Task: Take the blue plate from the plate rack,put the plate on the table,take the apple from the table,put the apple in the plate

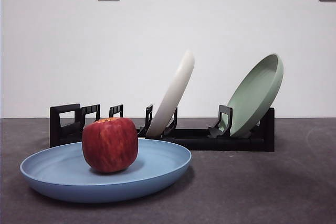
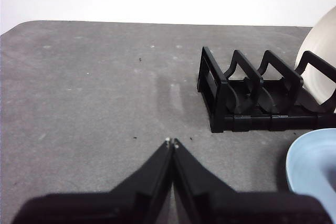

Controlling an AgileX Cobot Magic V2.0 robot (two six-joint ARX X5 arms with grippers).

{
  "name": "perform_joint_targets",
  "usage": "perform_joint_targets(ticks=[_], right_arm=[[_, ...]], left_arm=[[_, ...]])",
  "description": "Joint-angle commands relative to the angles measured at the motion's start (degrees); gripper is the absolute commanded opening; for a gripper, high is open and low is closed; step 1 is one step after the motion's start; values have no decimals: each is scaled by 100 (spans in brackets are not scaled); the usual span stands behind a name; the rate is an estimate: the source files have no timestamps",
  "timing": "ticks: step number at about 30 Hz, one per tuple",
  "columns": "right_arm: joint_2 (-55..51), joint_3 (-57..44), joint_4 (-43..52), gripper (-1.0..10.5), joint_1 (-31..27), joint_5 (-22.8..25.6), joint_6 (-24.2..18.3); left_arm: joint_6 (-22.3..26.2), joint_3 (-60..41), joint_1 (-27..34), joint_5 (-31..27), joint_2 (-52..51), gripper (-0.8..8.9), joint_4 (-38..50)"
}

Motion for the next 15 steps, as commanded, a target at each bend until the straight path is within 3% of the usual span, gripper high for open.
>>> perform_joint_targets(ticks=[1,15], right_arm=[[-98,-243,63,-12,-2,2,190],[-166,-326,-195,-12,7,24,638]], left_arm=[[-33,-74,15,42,-15,-2,4],[-33,-74,15,42,-15,-2,7]])
